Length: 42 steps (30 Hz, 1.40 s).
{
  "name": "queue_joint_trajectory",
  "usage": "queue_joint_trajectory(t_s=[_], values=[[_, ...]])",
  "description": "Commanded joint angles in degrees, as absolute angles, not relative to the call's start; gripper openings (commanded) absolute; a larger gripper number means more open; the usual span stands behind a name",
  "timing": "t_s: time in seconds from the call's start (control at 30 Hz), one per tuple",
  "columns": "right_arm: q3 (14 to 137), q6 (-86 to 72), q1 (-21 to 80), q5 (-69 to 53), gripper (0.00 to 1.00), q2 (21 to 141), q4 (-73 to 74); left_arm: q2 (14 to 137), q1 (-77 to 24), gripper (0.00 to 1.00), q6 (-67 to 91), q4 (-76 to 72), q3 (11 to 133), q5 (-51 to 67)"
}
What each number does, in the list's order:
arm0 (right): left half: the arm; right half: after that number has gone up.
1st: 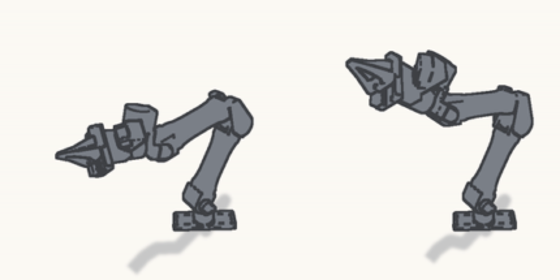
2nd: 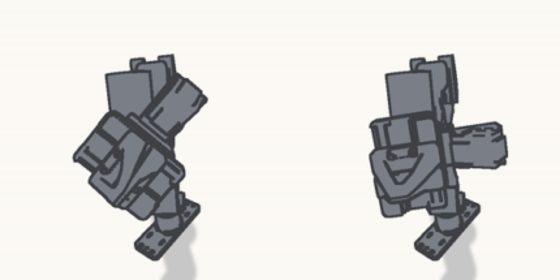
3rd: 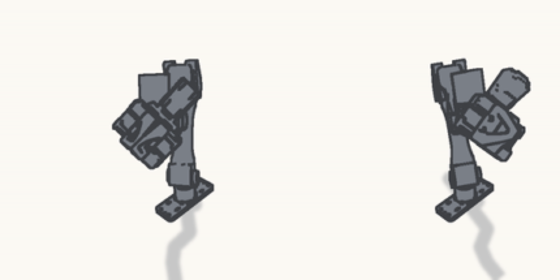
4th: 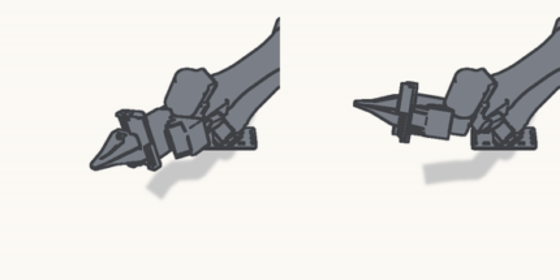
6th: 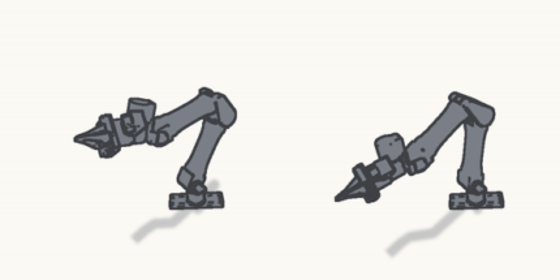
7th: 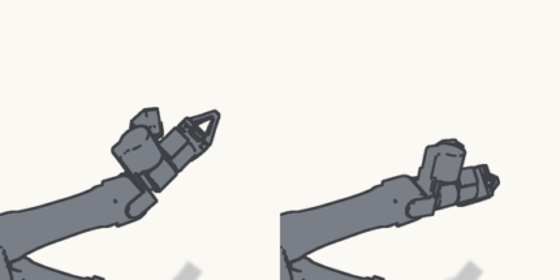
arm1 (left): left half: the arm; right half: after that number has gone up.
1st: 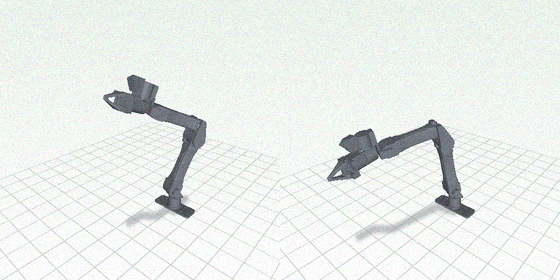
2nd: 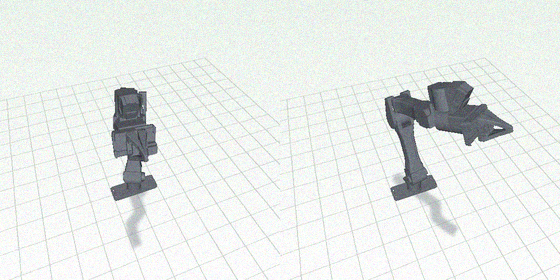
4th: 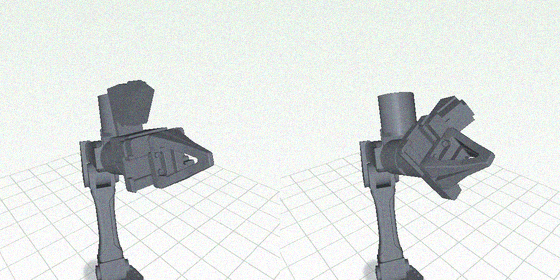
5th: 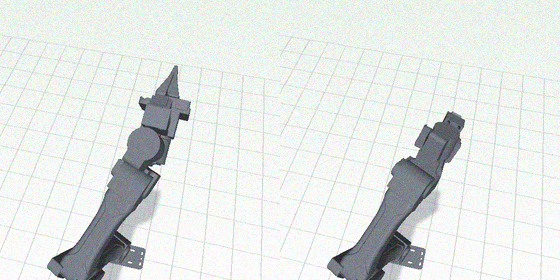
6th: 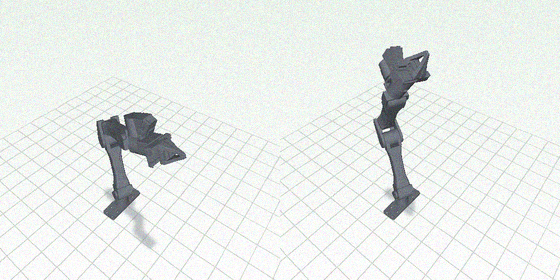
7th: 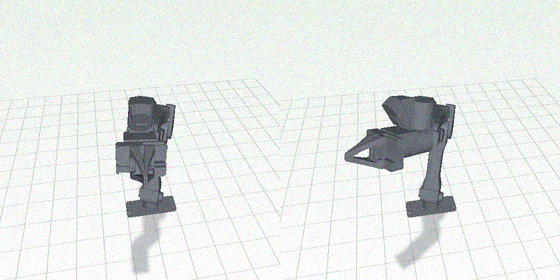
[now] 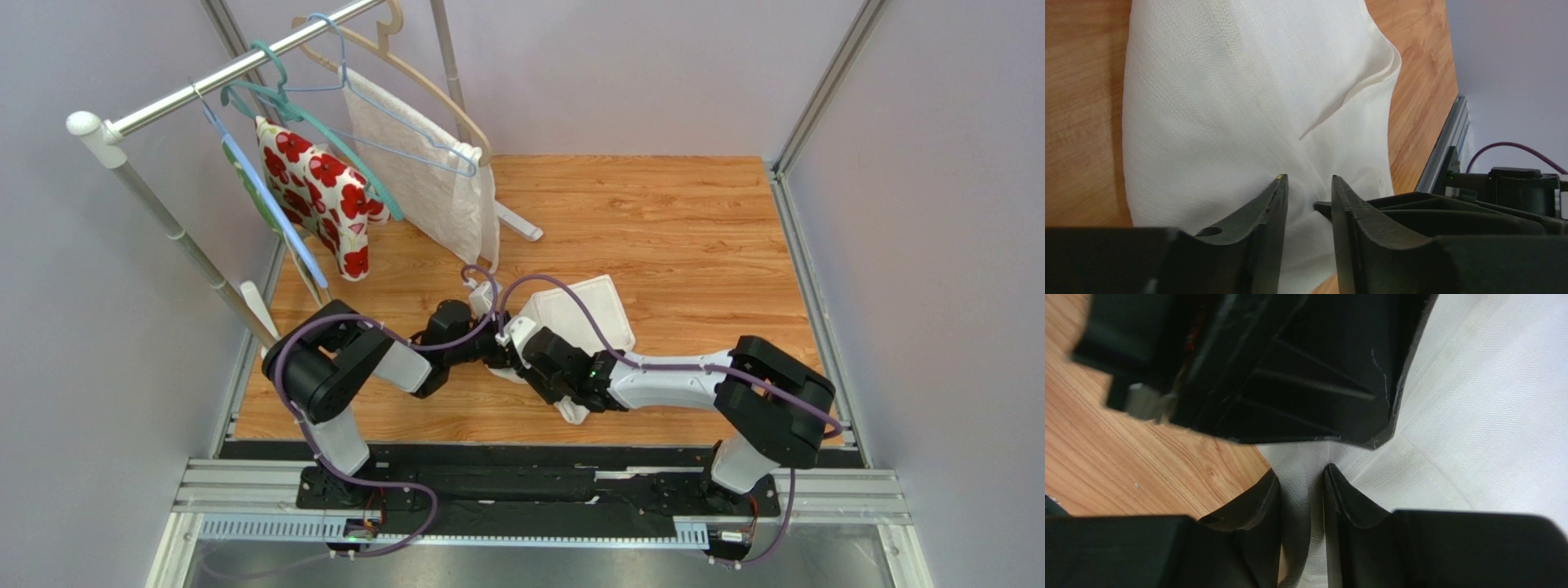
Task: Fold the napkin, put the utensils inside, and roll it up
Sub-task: Roll the napkin with the utensil
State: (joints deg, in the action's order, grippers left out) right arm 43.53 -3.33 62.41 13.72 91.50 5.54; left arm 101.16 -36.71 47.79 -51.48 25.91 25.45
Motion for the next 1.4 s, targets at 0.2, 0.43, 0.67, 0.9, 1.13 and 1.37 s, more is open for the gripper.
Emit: queue_joint_trajectory(t_s=[0.2,0.43,0.67,0.9,1.13,1.37], values=[[39.46,-9.23,55.64,-8.6,0.17,92.55,9.67,78.42,-35.77,0.62,41.32,-20.07,30.76,14.01],[39.2,-8.44,51.95,-16.34,0.13,93.43,8.18,61.81,-32.35,0.68,34.72,-0.45,30.34,4.31],[38.67,-9.67,48.17,-21.27,0.11,94.21,6.77,61.78,-29.88,0.66,33.92,-8.51,24.0,17.12],[39.29,-10.11,47.29,-22.23,0.11,96.15,6.94,68.11,-29.62,0.65,37.52,-17.74,20.66,19.51],[39.81,-10.46,46.14,-23.2,0.08,97.73,7.12,74.08,-29.62,0.63,40.78,-28.47,18.99,19.07],[40.08,-10.55,45.88,-23.55,0.06,98.17,7.38,80.15,-29.62,0.59,42.01,-33.13,18.81,18.01]])
